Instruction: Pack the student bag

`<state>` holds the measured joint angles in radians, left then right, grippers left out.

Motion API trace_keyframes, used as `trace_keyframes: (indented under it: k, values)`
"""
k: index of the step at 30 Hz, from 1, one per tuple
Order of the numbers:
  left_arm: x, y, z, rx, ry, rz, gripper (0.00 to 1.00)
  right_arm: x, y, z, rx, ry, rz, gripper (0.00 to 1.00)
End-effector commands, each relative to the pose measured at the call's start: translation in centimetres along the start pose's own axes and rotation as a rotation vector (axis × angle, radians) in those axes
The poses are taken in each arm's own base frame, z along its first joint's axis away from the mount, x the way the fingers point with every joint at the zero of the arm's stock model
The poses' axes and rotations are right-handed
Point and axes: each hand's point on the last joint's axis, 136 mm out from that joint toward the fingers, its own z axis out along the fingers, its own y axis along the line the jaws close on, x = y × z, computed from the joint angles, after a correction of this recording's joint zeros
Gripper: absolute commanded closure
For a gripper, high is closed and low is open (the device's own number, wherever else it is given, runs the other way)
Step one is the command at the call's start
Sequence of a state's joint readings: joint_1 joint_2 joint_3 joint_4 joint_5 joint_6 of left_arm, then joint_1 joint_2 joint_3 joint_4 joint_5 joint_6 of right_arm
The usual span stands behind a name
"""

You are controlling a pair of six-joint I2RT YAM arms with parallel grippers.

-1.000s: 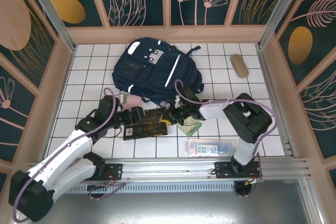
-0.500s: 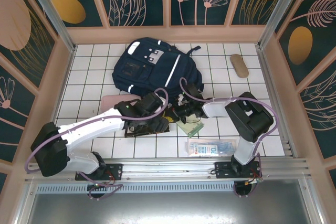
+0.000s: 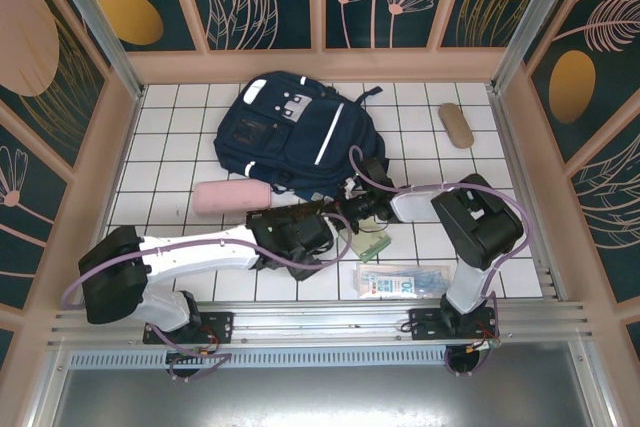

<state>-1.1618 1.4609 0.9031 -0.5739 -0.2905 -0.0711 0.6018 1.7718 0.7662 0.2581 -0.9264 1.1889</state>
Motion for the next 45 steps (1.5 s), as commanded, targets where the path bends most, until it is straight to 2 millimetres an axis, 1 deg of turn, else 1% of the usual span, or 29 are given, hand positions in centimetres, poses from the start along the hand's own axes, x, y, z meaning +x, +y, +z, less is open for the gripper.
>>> trace_keyframes:
  k: [1,4,7,8,10,12,15,16,19,20,22,23,25,28,30,32,36,39,41,42,44,45]
  values:
    - [-0.1,0.5,0.5,-0.05,-0.007,0.041,0.14,-0.9,1.5,-1.1,-0.054,-0.046,-0.025,1.0]
    - [-0.1,1.2,1.0,-0.101,-0.002,0.051,0.16,-0.8,1.6,-1.1,-0.06,-0.043,-0.027,1.0]
    - [0.1,2.7,1.6,-0.208,0.017,0.07,0.24,-0.7,1.8,-1.2,-0.071,-0.044,-0.03,1.0]
    - [0.0,3.1,1.7,-0.235,0.019,0.079,0.29,-0.7,1.8,-1.2,-0.071,-0.044,-0.028,1.0]
    - [-0.1,3.7,1.6,-0.271,0.023,0.094,0.43,-0.6,1.8,-1.4,-0.074,-0.047,-0.028,1.0]
    - [-0.4,3.9,1.2,-0.275,0.008,0.09,0.58,-0.5,1.7,-1.4,-0.076,-0.048,-0.021,1.0]
    - [-1.0,3.9,0.3,-0.268,-0.029,0.082,0.74,-0.3,2.0,-1.6,-0.089,-0.05,-0.019,1.0]
    - [-1.2,4.0,-0.1,-0.267,-0.042,0.081,0.78,-0.3,2.2,-1.7,-0.09,-0.055,-0.02,1.0]
    - [-1.6,4.3,-1.4,-0.261,-0.078,0.076,0.85,-0.3,2.6,-2.0,-0.09,-0.067,-0.025,0.99]
    - [-1.7,4.3,-1.7,-0.255,-0.089,0.077,0.88,-0.2,2.7,-2.2,-0.09,-0.071,-0.025,0.95]
    - [-1.8,4.3,-2.4,-0.239,-0.107,0.075,0.98,-0.2,3.1,-2.6,-0.088,-0.091,-0.038,0.83]
    - [-1.9,4.2,-2.8,-0.231,-0.111,0.081,1.0,-0.4,3.3,-3.0,-0.077,-0.116,-0.048,0.73]
    - [-2.0,4.6,-3.6,-0.241,-0.121,0.077,1.0,-0.4,3.5,-4.0,-0.051,-0.164,-0.061,0.56]
    - [-2.4,5.2,-4.8,-0.253,-0.148,0.065,1.0,-0.2,3.9,-5.5,-0.011,-0.226,-0.093,0.44]
    - [-2.5,5.7,-5.7,-0.271,-0.164,0.058,1.0,-1.0,4.6,-8.1,0.01,-0.329,-0.119,0.39]
    - [-2.7,6.3,-6.6,-0.291,-0.18,0.048,1.0,-1.1,5.3,-10.4,0.02,-0.43,-0.139,0.35]
    - [-3.6,7.2,-8.8,-0.312,-0.243,0.005,1.0,-1.3,6.6,-15.0,0.02,-0.66,-0.236,0.34]
    - [-6.4,8.2,-12.4,-0.295,-0.383,-0.106,1.0,-1.1,7.3,-18.4,-0.011,-0.856,-0.343,0.35]
    - [-7.9,9.2,-14.5,-0.239,-0.476,-0.22,1.0,-0.4,7.9,-19.9,-0.087,-0.957,-0.444,0.36]
    - [-8.6,9.8,-15.4,-0.182,-0.524,-0.291,1.0,0.2,8.3,-20.4,-0.136,-0.995,-0.515,0.38]
    - [-9.5,11.0,-16.7,-0.057,-0.605,-0.413,1.0,1.2,8.8,-21.0,-0.192,-1.032,-0.611,0.38]
    - [-10.1,11.3,-17.3,0.008,-0.648,-0.454,1.0,1.8,9.2,-20.8,-0.204,-1.025,-0.686,0.38]
